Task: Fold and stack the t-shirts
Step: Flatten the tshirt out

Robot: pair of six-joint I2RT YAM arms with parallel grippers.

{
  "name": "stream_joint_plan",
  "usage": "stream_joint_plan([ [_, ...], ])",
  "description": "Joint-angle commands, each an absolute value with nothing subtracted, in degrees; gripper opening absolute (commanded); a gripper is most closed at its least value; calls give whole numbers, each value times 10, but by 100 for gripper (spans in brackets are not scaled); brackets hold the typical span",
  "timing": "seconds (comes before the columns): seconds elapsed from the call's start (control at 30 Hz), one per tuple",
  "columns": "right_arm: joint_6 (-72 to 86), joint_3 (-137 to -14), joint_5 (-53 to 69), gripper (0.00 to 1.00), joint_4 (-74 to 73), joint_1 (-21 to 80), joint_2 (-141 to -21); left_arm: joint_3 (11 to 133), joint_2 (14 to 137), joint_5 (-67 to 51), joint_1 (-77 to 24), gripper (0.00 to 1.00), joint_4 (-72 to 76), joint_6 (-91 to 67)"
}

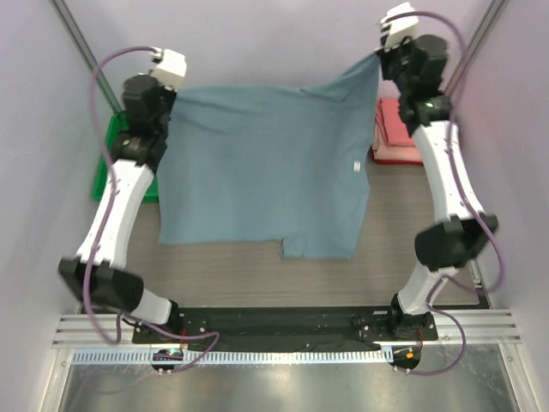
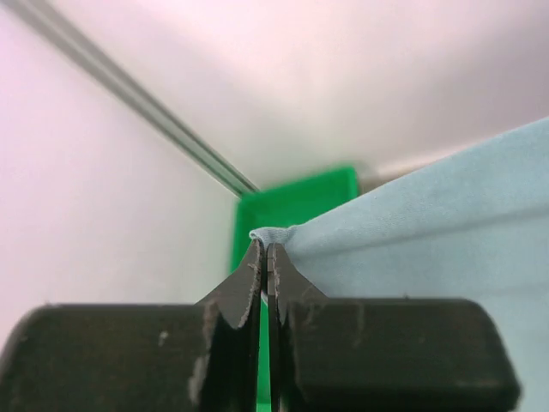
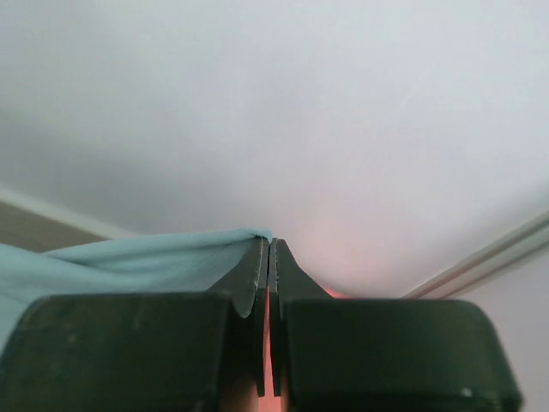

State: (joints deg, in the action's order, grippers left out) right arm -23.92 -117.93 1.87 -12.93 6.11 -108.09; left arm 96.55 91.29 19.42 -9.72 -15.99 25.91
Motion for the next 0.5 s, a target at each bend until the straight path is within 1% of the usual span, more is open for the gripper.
stream_joint_plan([
  [0.0,-226,-1133,31,1,-124,79,-907,934,778,184,-91,0,-181,242],
  [0.03,-227,-1116,32,1,-131,84,-847,911,752,172,-91,0,-195,241],
  [0.07,-228,-1101,34,1,-141,90,-822,899,693,164,-91,0,-202,239],
  [0.1,-229,-1077,38,1,-162,93,-794,888,665,156,-91,0,-218,239],
  [0.2,-215,-1058,50,1,-222,106,-711,849,558,120,-91,0,-254,237],
  [0.27,-205,-1056,63,1,-253,109,-661,841,520,102,-91,0,-280,240],
  [0.3,-199,-1056,68,1,-280,109,-647,842,487,97,-91,0,-307,239],
  [0.37,-198,-1063,83,1,-305,109,-619,847,461,91,-91,0,-327,239],
  [0.47,-198,-1112,91,1,-351,108,-575,887,429,75,-81,0,-358,229],
])
